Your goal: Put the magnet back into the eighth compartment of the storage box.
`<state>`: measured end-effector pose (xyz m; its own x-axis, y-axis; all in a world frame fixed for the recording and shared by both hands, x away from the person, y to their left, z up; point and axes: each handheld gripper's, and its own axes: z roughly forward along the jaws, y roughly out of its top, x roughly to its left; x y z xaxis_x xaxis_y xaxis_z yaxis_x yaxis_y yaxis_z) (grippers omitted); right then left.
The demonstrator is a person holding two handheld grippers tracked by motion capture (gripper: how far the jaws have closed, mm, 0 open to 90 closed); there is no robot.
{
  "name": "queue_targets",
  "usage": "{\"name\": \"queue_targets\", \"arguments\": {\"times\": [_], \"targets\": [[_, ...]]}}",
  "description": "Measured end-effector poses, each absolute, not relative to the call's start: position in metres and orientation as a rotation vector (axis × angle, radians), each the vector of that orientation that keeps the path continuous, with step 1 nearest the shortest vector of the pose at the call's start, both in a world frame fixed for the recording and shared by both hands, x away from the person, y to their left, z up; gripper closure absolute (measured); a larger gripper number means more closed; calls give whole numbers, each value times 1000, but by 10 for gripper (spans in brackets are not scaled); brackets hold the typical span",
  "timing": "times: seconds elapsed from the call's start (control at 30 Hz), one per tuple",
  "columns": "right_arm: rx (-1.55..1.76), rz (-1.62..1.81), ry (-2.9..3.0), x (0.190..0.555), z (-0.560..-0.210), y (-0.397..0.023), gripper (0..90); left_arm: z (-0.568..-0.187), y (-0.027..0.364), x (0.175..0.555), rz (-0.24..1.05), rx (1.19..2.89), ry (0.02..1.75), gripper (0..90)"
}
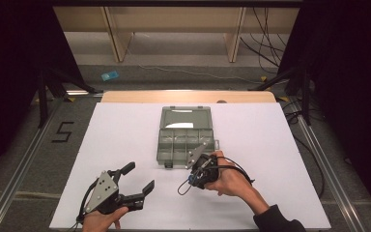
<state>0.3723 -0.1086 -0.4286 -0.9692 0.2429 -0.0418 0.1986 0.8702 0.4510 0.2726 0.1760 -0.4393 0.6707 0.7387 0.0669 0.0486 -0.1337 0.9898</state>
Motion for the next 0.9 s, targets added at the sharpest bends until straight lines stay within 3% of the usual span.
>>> {"name": "queue_targets", "arguments": {"times": [0.9], "targets": [[377,784,2819,382,-409,-126,627,-439,176,273,672,1613,659,158]]}}
